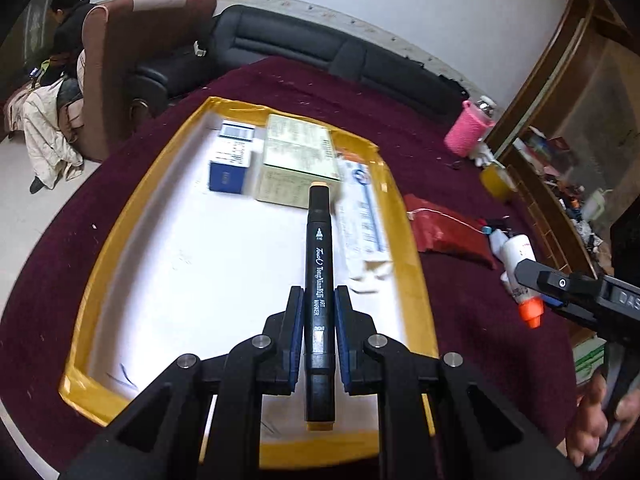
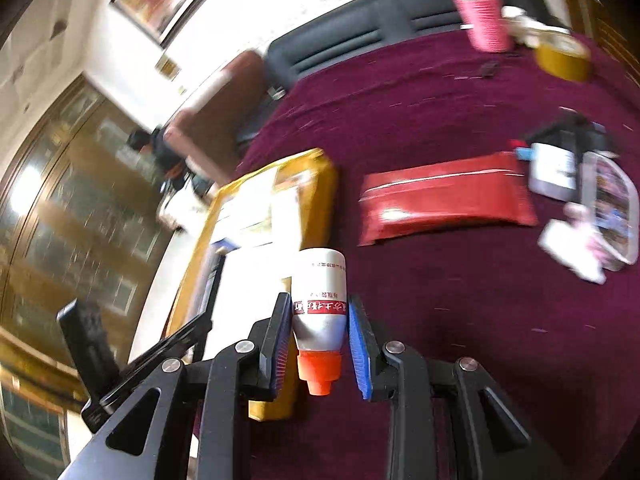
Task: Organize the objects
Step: 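Lower the marker into the tray with the left tool while the right tool places the bottle beside it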
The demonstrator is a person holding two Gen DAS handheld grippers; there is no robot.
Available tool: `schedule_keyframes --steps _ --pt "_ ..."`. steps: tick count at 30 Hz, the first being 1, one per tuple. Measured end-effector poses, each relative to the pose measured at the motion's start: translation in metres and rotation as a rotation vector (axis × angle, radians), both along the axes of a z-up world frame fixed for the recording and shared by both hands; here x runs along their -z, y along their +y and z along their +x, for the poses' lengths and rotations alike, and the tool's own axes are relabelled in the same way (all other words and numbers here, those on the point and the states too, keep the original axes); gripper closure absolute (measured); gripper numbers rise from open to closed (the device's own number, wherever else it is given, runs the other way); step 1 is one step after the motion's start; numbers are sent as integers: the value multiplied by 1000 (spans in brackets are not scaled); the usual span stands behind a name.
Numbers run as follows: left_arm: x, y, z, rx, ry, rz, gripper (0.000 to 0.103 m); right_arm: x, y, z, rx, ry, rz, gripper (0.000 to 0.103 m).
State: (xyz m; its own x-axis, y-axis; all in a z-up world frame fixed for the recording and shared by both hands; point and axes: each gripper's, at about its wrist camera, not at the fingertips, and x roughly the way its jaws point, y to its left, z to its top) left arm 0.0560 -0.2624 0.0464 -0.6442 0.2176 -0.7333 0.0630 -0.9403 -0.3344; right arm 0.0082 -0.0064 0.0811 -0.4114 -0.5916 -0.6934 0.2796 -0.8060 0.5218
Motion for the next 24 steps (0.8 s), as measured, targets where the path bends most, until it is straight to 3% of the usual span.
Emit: schedule_keyframes --steps 11,22,24 --pt "28 -22 -44 27 -119 60 89 37 -121 -48 -122 -123 53 72" --pt "42 -32 -49 36 -129 151 88 62 -140 -77 -90 -136 151 72" --pt "41 -35 -47 33 -123 169 83 61 -141 -79 -91 -129 160 72"
